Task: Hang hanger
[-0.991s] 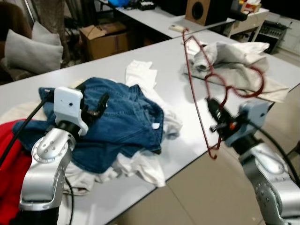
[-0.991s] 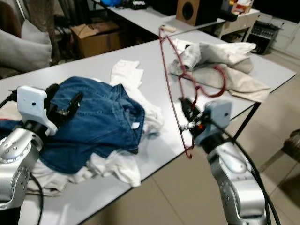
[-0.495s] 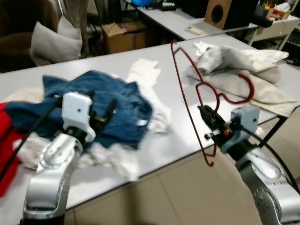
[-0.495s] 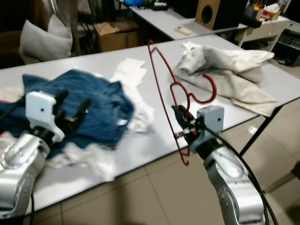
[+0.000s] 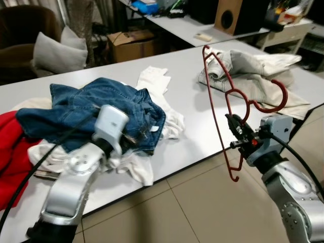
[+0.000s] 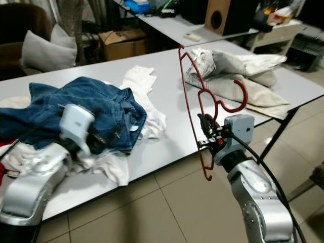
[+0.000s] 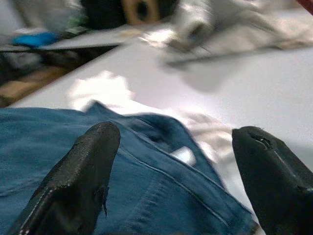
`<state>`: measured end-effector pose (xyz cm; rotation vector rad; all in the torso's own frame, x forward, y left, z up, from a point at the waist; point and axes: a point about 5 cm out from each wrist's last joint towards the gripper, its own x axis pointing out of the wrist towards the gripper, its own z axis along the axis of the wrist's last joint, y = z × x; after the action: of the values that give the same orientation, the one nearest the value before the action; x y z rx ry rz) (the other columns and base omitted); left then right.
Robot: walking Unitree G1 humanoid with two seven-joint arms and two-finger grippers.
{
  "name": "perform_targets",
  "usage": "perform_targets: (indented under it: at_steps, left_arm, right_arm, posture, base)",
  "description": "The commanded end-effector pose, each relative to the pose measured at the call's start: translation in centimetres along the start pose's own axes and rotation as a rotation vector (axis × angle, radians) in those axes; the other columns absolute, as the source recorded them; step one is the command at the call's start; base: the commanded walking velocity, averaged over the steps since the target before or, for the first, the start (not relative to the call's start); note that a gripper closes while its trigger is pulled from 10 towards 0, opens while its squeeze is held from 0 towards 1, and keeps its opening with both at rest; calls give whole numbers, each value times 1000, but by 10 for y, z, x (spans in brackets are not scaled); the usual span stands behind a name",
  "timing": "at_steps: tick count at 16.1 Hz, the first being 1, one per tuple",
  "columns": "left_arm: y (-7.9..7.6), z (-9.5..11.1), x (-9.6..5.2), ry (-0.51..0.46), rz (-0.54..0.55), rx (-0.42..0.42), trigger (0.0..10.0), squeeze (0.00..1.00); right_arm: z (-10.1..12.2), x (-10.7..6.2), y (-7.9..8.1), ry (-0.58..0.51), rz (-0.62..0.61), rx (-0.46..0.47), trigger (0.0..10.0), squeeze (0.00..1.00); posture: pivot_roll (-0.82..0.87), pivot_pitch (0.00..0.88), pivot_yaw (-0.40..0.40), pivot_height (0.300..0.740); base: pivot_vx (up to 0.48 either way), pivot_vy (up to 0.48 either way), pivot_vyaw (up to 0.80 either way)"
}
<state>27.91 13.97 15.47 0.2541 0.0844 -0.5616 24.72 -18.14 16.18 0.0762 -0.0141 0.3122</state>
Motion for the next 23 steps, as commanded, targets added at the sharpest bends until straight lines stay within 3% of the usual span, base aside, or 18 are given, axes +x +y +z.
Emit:
perform_targets:
  at_steps: [1,2,3,4,7,9,12,13,14,15,19,20,21,22,23]
  left_arm:
    - [-6,1,10,38,-52,69,10000,1000]
    - [-7,0,12,52,-56,92,10000,1000]
    - [-8,-1,13,55,-68,103,10000,541]
    - [-10,-2,13,59,-94,137,10000,0]
    - [-12,-15,14,120,-166,310,10000,0]
    - [-5,-20,17,158,-138,437,10000,0]
    - [1,-22,17,170,-124,532,9961,0]
    - [3,-21,16,160,-108,526,4941,0]
    - [4,-19,15,149,-99,507,588,0]
    - [5,-18,14,144,-91,496,0,0]
    - [9,-8,9,86,-13,212,0,0]
    - [11,-7,12,83,27,172,4000,0]
    - [12,-7,12,85,40,172,4000,0]
    - [13,-11,16,117,78,222,10000,0]
    - [13,-13,18,131,90,245,10000,0]
  right_arm:
    - [3,-4,-7,11,-46,-17,10000,0]
    - [3,-4,-8,14,-52,-19,10000,0]
    - [3,-5,-9,15,-52,-21,10000,0]
    - [4,-5,-10,17,-53,-24,10000,0]
    - [4,-7,-13,22,-61,-27,10000,0]
    - [4,-8,-13,25,-63,-26,10000,0]
    - [2,-10,-12,33,-60,-27,10000,0]
    - [1,-11,-11,37,-57,-29,10000,0]
    - [0,-12,-12,39,-56,-29,10000,0]
    - [0,-12,-12,39,-56,-30,10000,0]
    - [-1,-12,-12,38,-44,-30,10000,0]
    - [-1,-11,-11,40,-36,-30,10000,0]
    - [-1,-11,-11,41,-33,-31,10000,0]
    - [-1,-10,-11,41,-31,-32,10000,0]
    - [-1,-9,-10,40,-30,-33,10000,0]
  posture:
    - [-166,0,15,740]
    - [-174,0,14,740]
    - [-177,0,13,740]
    - [-181,0,11,740]
    - [-190,0,12,740]
    - [-196,0,14,740]
    - [-198,0,15,740]
    - [-197,0,15,740]
    - [-196,0,15,740]
    - [-197,0,16,740]
    - [-193,0,13,740]
    - [-186,0,5,740]
    - [-186,0,5,740]
    - [-188,0,6,740]
    - [-188,0,6,740]
  base:
    - [0,0,0]
    - [0,0,0]
    - [0,0,0]
    - [0,0,0]
    - [0,0,0]
    - [0,0,0]
    - [0,0,0]
    - [0,0,0]
    - [0,0,0]
    - [0,0,0]
    - [0,0,0]
    - [0,0,0]
    - [0,0,0]
    - [0,0,0]
    - [0,0,0]
